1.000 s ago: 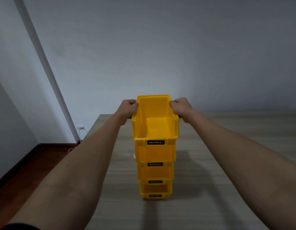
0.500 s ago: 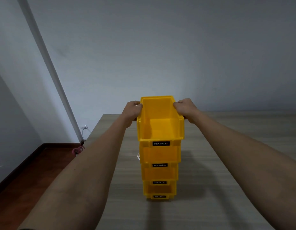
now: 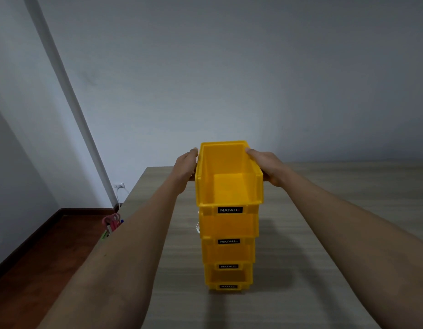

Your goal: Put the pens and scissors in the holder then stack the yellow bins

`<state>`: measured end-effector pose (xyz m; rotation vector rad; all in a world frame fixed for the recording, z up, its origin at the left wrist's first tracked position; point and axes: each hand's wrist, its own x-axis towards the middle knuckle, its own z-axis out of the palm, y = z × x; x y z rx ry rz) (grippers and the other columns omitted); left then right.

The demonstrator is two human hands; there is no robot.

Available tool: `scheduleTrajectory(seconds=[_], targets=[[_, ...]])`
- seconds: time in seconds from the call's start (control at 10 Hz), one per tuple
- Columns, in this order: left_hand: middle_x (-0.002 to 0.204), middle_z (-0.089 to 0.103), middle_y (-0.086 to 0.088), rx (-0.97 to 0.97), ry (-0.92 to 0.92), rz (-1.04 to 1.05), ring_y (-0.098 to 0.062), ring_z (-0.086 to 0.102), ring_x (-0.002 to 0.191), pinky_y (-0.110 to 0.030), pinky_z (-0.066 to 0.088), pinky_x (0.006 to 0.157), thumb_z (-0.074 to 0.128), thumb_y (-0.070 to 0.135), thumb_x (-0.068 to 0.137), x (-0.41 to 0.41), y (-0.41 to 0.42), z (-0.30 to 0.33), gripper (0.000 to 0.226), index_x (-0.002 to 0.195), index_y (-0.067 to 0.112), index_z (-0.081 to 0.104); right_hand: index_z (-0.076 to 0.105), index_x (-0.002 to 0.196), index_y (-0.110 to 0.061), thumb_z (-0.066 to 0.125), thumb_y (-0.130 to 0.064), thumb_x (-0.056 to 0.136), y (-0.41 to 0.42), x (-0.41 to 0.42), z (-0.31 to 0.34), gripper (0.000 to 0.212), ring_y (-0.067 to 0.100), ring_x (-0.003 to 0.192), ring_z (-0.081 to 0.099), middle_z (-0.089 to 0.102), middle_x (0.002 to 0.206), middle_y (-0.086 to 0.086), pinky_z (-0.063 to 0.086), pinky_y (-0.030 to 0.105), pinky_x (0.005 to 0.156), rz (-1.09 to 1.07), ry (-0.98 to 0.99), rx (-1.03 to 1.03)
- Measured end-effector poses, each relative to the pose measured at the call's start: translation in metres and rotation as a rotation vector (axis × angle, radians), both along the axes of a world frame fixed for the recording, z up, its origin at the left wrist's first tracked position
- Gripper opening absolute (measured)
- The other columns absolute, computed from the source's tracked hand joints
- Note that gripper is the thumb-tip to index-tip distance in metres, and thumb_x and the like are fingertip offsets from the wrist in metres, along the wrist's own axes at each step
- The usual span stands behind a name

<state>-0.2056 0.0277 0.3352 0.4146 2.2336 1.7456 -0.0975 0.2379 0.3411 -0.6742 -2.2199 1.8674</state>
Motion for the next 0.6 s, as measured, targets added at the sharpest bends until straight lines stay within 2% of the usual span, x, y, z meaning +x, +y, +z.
scheduleTrajectory(seconds=[0.1,0.2,0.3,0.4,0.5,0.6], targets=[[0.093,0.059,-0.015,-0.001,0.007,0.040,-0.026,0.057,0.084,-0.032,0.047,0.065,0.026,0.046,0.102,-0.005,-0.005,-0.011,0.044,0.116,0.016,0.055,0.065,0.089,-0.019,0.042,-0.069,0.088,0.002,-0.001,-0.006,0.055,0.021,0.072,0.064,0.066,0.077,0.005,0.053,0.033,0.070,-0.013,0.046,0.029],[0.087,0.058,-0.015,-0.058,0.097,0.114,-0.022,0.053,0.073,-0.030,0.043,0.059,0.034,0.034,0.101,-0.007,-0.012,-0.034,0.038,0.100,0.005,0.058,0.063,0.109,-0.013,0.037,-0.066,0.091,0.006,0.001,-0.017,0.062,0.015,0.058,0.044,0.051,0.068,0.002,0.039,0.029,0.055,-0.111,0.141,0.011],[0.104,0.066,-0.015,-0.192,0.169,0.151,-0.028,0.063,0.090,-0.040,0.055,0.078,0.042,0.035,0.094,-0.012,-0.024,-0.073,0.040,0.109,0.004,0.062,0.061,0.104,-0.012,0.036,-0.058,0.096,0.009,0.011,-0.041,0.053,0.016,0.064,0.049,0.056,0.075,0.003,0.039,0.030,0.055,-0.222,0.195,0.114],[0.135,0.048,-0.015,-0.421,0.218,0.168,-0.031,0.059,0.111,-0.050,0.047,0.100,0.044,0.039,0.093,-0.001,-0.036,-0.119,0.049,0.132,0.011,0.053,0.063,0.098,-0.005,0.036,-0.063,0.091,0.011,0.028,-0.094,0.064,0.034,0.087,0.063,0.067,0.095,0.017,0.048,0.039,0.073,-0.227,0.126,0.345],[0.150,0.028,-0.014,-0.651,0.304,0.203,-0.034,0.039,0.135,-0.050,0.032,0.110,0.045,0.037,0.096,0.021,-0.049,-0.167,0.059,0.148,0.015,0.030,0.044,0.142,-0.015,0.035,-0.073,0.088,0.010,0.054,-0.158,0.080,0.032,0.138,0.039,0.044,0.149,0.011,0.032,0.055,0.108,-0.127,-0.186,0.676],[0.162,0.003,-0.014,-0.798,0.255,0.101,-0.034,0.009,0.149,-0.051,0.013,0.118,0.040,0.046,0.096,0.054,-0.069,-0.224,0.072,0.154,0.020,0.006,0.017,0.155,-0.019,0.038,-0.062,0.093,-0.003,0.093,-0.220,0.078,0.025,0.150,0.014,0.016,0.163,0.003,0.017,0.050,0.116,-0.086,-0.355,0.818]])
